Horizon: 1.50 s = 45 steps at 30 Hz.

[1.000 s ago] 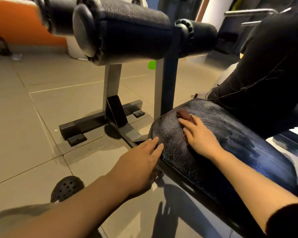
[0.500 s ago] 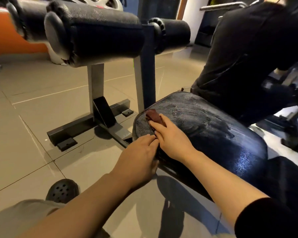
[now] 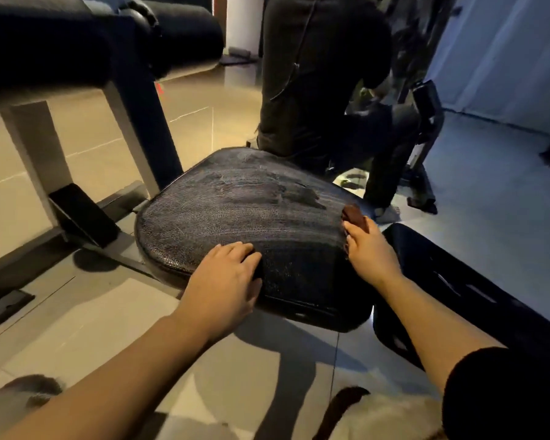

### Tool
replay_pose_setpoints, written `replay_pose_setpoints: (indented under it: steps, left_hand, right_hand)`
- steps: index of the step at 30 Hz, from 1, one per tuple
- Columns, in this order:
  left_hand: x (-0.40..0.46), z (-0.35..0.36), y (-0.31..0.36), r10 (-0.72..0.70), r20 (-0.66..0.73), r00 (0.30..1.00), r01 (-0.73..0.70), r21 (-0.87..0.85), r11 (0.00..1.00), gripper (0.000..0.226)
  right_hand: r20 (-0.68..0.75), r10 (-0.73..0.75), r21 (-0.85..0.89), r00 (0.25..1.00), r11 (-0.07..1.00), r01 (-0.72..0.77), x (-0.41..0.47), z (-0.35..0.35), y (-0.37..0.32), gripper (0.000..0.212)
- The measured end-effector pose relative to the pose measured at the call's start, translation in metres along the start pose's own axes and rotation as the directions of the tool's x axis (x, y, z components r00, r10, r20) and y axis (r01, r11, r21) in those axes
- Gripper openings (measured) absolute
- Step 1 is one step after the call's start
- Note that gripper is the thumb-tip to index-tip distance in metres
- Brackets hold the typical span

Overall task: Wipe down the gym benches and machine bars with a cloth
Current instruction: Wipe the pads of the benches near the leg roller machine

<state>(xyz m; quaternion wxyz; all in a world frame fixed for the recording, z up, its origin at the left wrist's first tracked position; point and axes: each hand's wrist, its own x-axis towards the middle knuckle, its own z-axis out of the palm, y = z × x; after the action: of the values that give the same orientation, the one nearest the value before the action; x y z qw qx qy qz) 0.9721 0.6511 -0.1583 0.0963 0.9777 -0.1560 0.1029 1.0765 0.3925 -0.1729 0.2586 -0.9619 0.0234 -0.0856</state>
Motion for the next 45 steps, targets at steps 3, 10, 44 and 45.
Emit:
replay_pose_setpoints:
  steps: [3, 10, 44, 45]
  left_hand:
    - [-0.003, 0.002, -0.002, 0.021, -0.003, 1.0, -0.021, -0.018, 1.0, 0.046]
    - [-0.028, -0.016, -0.037, -0.047, -0.025, 0.999, 0.045, -0.053, 0.998, 0.047]
    - [-0.023, 0.016, 0.028, 0.292, 0.023, 0.956, -0.288, -0.097, 0.953, 0.056]
    - [-0.023, 0.015, 0.026, 0.292, 0.024, 0.956, -0.288, -0.103, 0.952, 0.056]
  right_hand:
    - [-0.04, -0.003, -0.014, 0.999, 1.0, 0.002, -0.014, 0.004, -0.008, 0.043]
    - [0.122, -0.258, -0.161, 0.958, 0.948, 0.275, -0.055, 0.042, -0.107, 0.045]
    - [-0.07, 0.067, -0.086, 0.995, 0.994, -0.073, -0.131, 0.001, -0.018, 0.044]
    - [-0.067, 0.035, -0.128, 0.997, 0.991, -0.043, -0.13, 0.002, -0.023, 0.045]
